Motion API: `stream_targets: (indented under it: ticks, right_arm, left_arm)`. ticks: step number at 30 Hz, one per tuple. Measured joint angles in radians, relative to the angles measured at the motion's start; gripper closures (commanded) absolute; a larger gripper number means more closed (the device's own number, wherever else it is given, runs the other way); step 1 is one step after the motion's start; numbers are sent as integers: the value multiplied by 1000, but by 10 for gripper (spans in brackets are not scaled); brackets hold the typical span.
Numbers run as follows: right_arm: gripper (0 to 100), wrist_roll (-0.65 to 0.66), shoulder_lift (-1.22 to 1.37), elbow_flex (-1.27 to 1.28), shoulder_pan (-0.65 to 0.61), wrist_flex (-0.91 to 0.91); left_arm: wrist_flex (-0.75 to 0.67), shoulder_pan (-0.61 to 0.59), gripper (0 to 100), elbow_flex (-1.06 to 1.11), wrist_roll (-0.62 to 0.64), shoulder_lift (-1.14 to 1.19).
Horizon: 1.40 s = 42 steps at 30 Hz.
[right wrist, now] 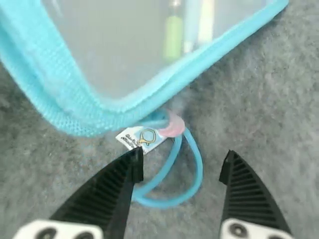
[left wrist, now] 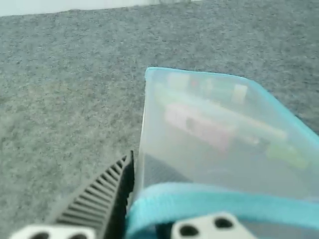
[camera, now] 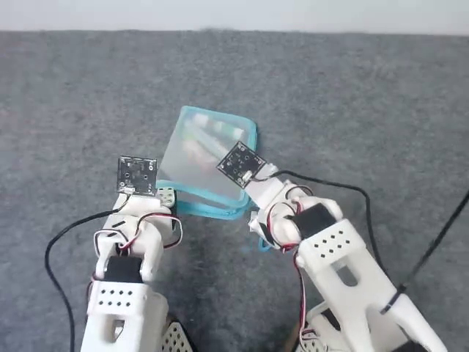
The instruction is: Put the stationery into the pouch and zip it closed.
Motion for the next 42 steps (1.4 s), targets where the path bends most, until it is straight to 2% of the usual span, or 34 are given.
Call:
stream_targets:
  ticks: [6, 13, 20, 22, 25, 27, 32, 38, 42]
  right_arm:
    - [753, 40, 0, 137, -3, -160]
    - [757, 46, 2, 242, -20, -450]
    - [765, 46, 2, 275, -20, -595]
    - [831, 46, 2, 275, -21, -601]
    - [997, 48, 2, 275, -21, -603]
    - [966, 49, 2, 275, -18, -601]
    - [988, 52, -55, 269, 20, -456]
    - [991, 52, -292, 110, 48, -29]
    - [991, 52, -402, -9, 31, 186]
  left_arm:
    - [0, 2, 989, 0, 0, 0]
    - [0, 2, 989, 0, 0, 0]
    - [0, 2, 988, 0, 0, 0]
    - [0, 2, 988, 0, 0, 0]
    - [0, 8, 988, 0, 0, 0]
    - [0, 20, 988, 0, 0, 0]
    - [0, 43, 988, 0, 0, 0]
    - [0, 77, 988, 6, 0, 0]
    - [-78, 146, 988, 44, 5, 0]
